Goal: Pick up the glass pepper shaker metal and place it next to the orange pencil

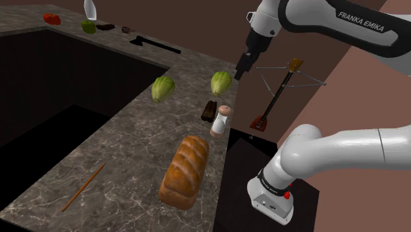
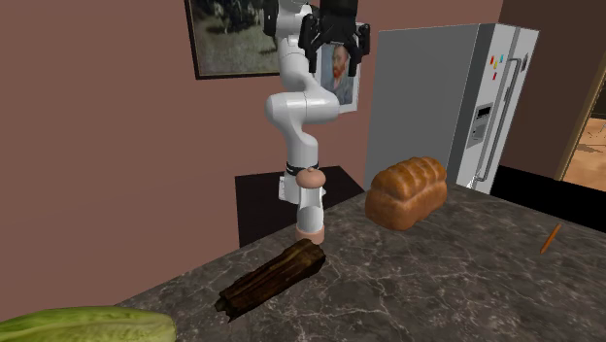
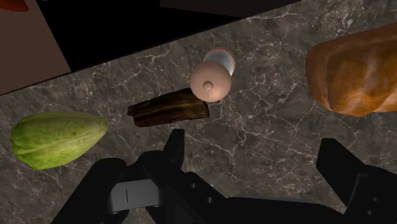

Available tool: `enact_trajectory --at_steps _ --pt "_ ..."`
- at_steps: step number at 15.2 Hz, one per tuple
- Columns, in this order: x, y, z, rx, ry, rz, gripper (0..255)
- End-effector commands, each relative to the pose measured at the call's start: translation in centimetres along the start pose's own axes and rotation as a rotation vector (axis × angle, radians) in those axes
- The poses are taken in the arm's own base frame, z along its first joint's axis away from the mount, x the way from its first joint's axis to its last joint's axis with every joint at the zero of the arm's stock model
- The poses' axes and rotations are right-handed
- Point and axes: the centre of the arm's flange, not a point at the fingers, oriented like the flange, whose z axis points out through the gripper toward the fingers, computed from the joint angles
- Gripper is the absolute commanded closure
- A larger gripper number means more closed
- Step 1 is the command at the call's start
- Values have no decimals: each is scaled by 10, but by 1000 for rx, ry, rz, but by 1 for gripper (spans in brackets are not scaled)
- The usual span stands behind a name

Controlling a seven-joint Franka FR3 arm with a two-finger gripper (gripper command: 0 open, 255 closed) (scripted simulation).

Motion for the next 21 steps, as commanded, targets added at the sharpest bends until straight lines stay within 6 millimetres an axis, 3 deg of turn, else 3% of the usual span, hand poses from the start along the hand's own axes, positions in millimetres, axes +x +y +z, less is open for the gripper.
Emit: enact_trajectory --at_steps 1,16,21 --pt "0 0 0 0 0 0 0" --pt "51 53 196 104 -181 -18 0" --pt "47 51 218 105 -182 -18 0"
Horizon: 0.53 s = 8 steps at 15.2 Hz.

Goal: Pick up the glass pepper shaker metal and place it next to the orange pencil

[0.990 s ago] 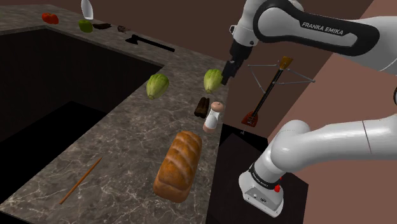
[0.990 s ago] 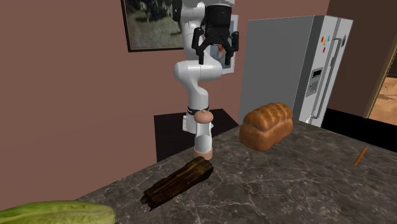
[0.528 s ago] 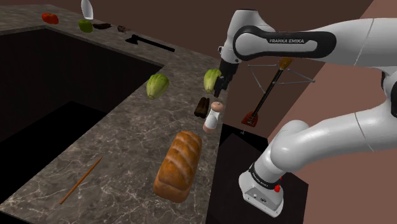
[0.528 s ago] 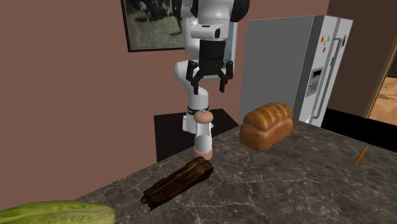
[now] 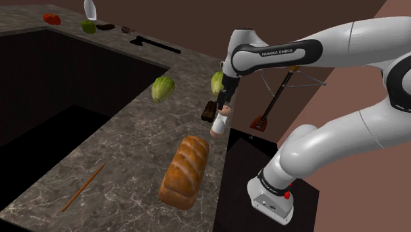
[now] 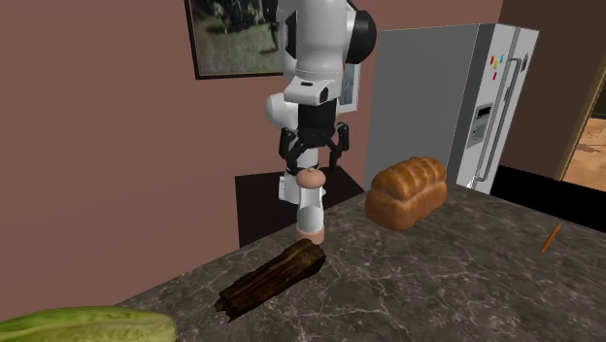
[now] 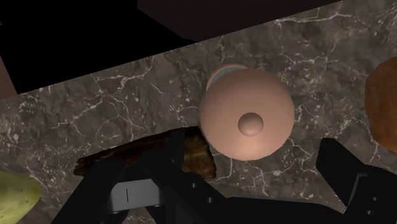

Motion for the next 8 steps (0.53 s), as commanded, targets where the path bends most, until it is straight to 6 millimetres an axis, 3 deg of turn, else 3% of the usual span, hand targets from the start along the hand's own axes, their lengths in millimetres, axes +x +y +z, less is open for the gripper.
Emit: enact_trajectory --at_steps 1,3,8 --pt "1 1 13 0 0 0 0" --pt "1 1 26 0 0 0 0" --pt "1 1 26 0 0 0 0"
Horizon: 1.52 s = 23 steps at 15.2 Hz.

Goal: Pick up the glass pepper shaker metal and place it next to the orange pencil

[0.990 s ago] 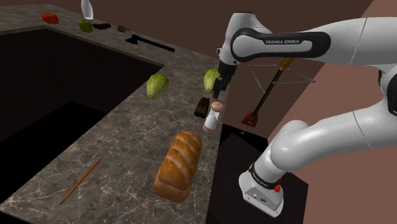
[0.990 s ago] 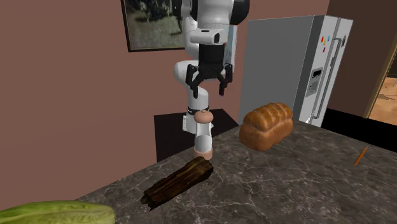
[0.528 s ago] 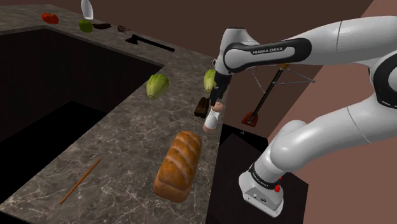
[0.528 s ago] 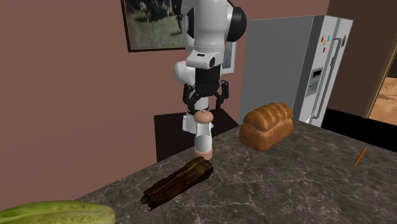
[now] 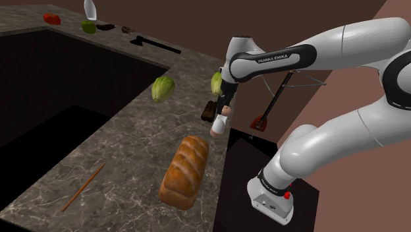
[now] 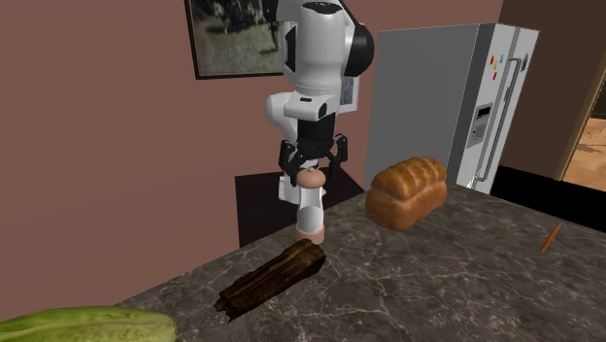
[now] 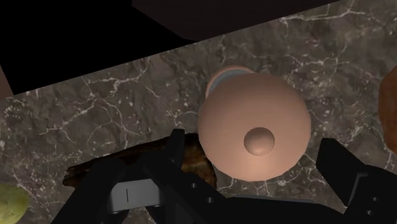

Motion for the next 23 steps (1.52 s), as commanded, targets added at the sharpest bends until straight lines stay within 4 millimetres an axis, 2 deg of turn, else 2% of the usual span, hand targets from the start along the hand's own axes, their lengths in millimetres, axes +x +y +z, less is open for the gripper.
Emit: enact_trajectory --at_steps 1,3,4,13,23 --pt "0 0 0 0 0 0 0" --pt "0 0 0 0 0 0 0" --pt "0 0 0 0 0 0 255" --pt "0 0 0 0 0 0 255" --pt "-5 0 -52 0 0 0 255"
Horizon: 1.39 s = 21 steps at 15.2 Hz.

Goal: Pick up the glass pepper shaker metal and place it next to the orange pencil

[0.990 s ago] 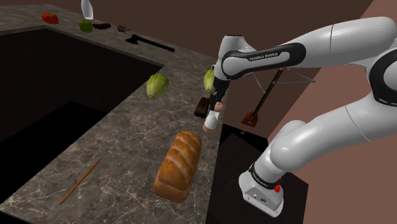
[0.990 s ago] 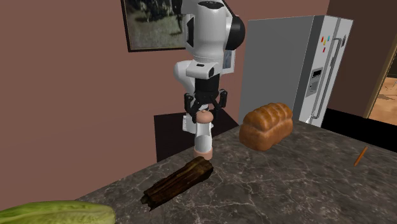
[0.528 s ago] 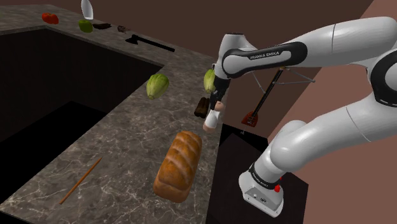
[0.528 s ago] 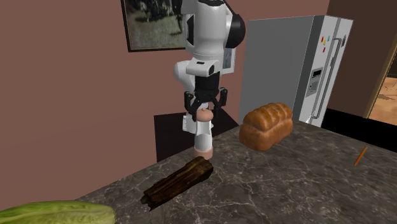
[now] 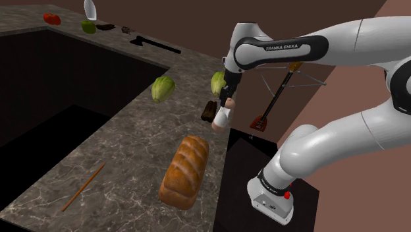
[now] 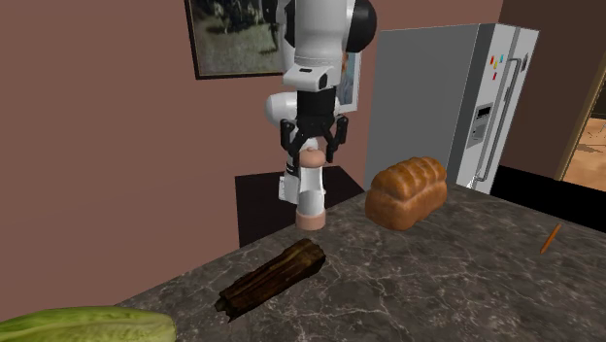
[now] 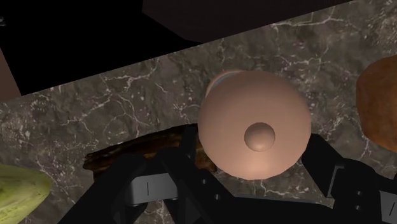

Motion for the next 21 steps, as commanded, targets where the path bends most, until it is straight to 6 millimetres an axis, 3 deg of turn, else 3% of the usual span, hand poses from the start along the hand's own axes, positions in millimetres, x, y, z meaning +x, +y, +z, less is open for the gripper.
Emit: enact_trajectory --at_steps 1,21 --pt "0 -1 -10 0 -1 0 255" --pt "-10 -1 -115 0 -1 0 255"
